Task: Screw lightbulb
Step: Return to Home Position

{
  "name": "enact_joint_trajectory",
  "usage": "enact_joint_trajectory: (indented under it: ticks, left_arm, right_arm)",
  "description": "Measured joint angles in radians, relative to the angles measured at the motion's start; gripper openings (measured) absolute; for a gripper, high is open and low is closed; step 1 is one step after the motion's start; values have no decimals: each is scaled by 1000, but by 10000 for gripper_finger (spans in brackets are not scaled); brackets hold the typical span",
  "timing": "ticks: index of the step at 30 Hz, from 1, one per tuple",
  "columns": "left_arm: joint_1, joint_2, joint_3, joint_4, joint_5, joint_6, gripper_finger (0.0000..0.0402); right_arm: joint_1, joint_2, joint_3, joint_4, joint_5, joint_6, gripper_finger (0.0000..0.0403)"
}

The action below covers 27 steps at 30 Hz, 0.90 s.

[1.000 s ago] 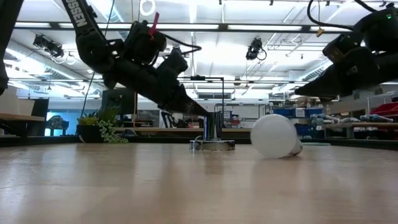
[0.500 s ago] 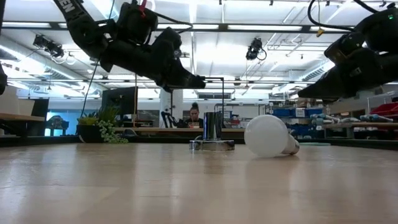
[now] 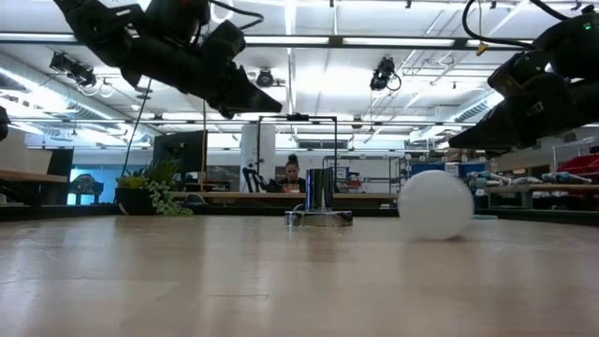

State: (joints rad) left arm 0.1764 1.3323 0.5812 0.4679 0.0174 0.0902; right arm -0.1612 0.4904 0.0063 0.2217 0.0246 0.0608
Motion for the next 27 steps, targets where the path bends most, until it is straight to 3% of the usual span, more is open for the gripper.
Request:
enact_joint_trajectory:
  ticks: [15,27]
  left_arm:
    - [0,-174,1,-164,-35,37,1]
    - [-3,-200,-62,-105,-36,32,1]
  right_arm:
    - [0,0,0,-29,0,13,5]
    - [0,0,0,-44,0,25,5]
